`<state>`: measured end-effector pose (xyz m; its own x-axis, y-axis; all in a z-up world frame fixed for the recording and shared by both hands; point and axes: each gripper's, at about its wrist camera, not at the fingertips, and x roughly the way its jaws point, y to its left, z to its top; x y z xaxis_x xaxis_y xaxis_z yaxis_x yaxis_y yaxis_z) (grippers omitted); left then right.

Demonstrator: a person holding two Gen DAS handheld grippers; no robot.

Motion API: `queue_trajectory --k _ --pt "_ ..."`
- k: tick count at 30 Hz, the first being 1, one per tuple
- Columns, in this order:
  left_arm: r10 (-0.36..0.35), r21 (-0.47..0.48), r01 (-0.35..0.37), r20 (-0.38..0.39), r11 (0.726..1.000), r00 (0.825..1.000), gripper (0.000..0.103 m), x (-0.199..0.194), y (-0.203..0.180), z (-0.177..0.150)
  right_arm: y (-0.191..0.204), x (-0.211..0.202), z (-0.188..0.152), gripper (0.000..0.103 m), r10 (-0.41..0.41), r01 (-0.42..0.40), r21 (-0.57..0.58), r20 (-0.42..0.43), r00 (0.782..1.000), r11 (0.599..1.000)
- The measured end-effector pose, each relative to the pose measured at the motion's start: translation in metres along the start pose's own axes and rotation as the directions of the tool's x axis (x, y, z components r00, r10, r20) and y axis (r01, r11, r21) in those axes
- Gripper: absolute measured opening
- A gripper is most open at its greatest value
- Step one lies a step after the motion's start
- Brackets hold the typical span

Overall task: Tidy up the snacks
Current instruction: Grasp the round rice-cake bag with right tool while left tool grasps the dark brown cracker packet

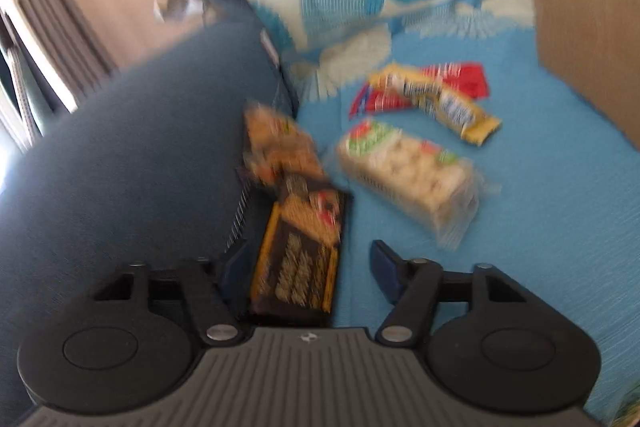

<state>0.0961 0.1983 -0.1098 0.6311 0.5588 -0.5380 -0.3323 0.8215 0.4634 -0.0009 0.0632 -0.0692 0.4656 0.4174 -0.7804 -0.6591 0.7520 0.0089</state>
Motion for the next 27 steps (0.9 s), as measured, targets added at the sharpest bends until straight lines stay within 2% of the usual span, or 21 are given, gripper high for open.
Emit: queue_trajectory --k 1,2,5,8,10,12,14,17,19,20,23,27 --pt "-0.009 -0.024 0.009 -0.004 1.000 1.000 0.060 0.001 0.004 0.000 -0.001 0.001 0.001 0.083 0.004 -0.004 0.010 -0.005 1.000 1.000" --pt "-0.014 -0.037 0.013 -0.016 0.999 1.000 0.047 0.002 0.006 -0.001 -0.002 0.002 0.002 0.083 0.009 -0.009 0.019 -0.009 1.000 1.000" --pt "-0.055 -0.094 0.053 -0.022 0.994 0.998 0.044 0.001 0.016 -0.002 -0.003 0.002 0.002 0.083 0.013 -0.012 0.024 -0.016 1.000 1.000" --pt "-0.106 -0.141 0.107 0.015 0.984 0.994 0.043 -0.008 0.024 -0.003 -0.002 0.005 0.004 0.083 0.011 -0.011 0.018 -0.016 1.000 1.000" --pt "-0.134 -0.176 0.140 0.045 0.974 0.990 0.042 -0.018 0.031 -0.003 -0.002 0.006 0.005 0.083 0.012 -0.012 0.017 -0.010 1.000 1.000" --pt "-0.180 -0.226 0.185 0.042 0.956 0.983 0.042 -0.024 0.040 -0.002 -0.002 0.005 0.003 0.083 0.015 -0.015 0.017 -0.004 1.000 1.000" --pt "-0.269 -0.294 0.256 -0.002 0.921 0.963 0.042 -0.026 0.050 -0.004 -0.003 0.004 0.002 0.083 0.017 -0.017 0.018 0.000 1.000 1.000" --pt "-0.414 -0.394 0.359 -0.061 0.846 0.908 0.042 -0.034 0.066 -0.008 -0.004 0.004 0.001 0.083 0.022 -0.023 0.025 0.004 1.000 0.999" --pt "-0.488 -0.447 0.404 -0.087 0.798 0.869 0.042 -0.038 0.076 -0.012 -0.005 0.004 0.001 0.083 0.032 -0.032 0.033 0.002 0.999 0.999" --pt "-0.509 -0.463 0.413 -0.097 0.784 0.856 0.042 -0.041 0.080 -0.014 -0.006 0.003 0.001 0.083 0.038 -0.038 0.036 0.001 0.999 0.999" --pt "-0.536 -0.469 0.426 -0.127 0.774 0.834 0.042 -0.052 0.081 -0.018 -0.009 0.002 0.000 0.084 0.048 -0.048 0.038 0.001 0.999 0.998" --pt "-0.526 -0.473 0.399 -0.171 0.786 0.833 0.042 -0.066 0.080 -0.025 -0.009 0.000 0.000 0.084 0.065 -0.065 0.033 0.007 0.998 0.997"
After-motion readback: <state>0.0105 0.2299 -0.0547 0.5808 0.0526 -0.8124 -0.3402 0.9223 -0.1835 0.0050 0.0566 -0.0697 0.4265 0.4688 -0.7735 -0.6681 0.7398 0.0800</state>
